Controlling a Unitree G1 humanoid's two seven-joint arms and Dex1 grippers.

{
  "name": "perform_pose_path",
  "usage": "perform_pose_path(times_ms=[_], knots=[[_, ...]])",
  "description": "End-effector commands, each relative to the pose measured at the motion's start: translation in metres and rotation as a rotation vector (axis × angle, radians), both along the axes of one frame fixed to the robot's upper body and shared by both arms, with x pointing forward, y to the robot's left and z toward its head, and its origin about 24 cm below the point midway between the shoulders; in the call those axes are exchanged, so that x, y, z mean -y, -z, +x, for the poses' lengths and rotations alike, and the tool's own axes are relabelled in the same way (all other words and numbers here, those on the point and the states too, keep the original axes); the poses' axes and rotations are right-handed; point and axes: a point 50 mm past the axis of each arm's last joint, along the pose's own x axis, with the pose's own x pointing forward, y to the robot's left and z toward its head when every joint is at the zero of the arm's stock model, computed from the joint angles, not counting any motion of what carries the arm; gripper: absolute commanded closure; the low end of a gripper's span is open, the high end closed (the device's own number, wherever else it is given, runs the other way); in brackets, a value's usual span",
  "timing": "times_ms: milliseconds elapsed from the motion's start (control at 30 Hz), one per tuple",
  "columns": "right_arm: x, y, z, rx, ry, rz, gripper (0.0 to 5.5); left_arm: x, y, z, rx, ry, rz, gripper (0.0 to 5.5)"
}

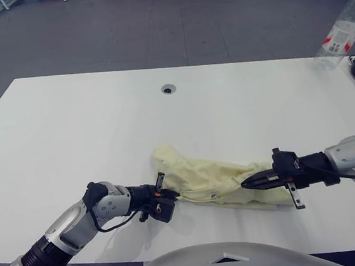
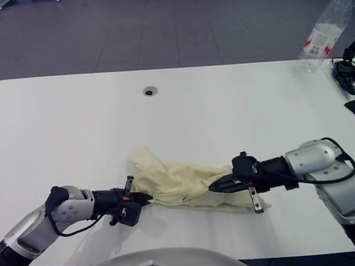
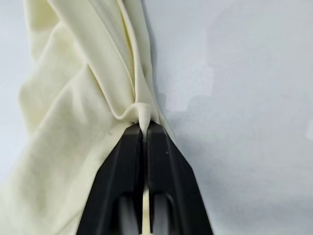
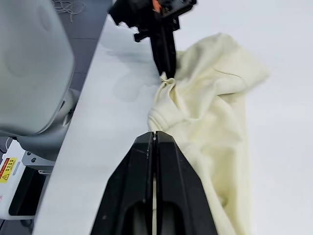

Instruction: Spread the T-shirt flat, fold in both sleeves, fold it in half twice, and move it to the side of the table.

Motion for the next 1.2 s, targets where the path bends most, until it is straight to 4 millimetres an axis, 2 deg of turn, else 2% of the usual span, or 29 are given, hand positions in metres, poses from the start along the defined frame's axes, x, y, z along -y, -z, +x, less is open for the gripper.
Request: perform_pose_path(times_ms=[33,200,333,433,600,933,1200], knots=[[0.003,0.013,-0.024,-0.018,-0.046,-0.136,5.49,-0.032,0.040,-0.022,-0.187,-0.065,0.270,5.50],[0.004,0.043,-0.029,0.007,-0.051,-0.270,5.49,-0.033,0.041,-0.022,-0.186,-0.072,0.276,5.50],[0.002,0.055,-0.030,0.032,-0.051,-0.310,5.49,-0.034,0.039,-0.020,-0.181,-0.067,0.280,5.50],[0.001,0.058,-0.027,0.049,-0.044,-0.325,4.96,-0.034,0.039,-0.020,-0.181,-0.073,0.280,5.50],[0.001,0.049,-0.026,0.060,-0.034,-0.299,4.03,-0.034,0.039,-0.020,-0.179,-0.072,0.280,5.50],[-0.002,0.014,-0.017,0.084,0.020,-0.161,2.43,-0.034,0.038,-0.019,-0.173,-0.071,0.284,5.50],[0.004,0.014,-0.010,0.011,0.093,-0.140,1.12,-0.033,0.039,-0.020,-0.174,-0.075,0.284,5.50]])
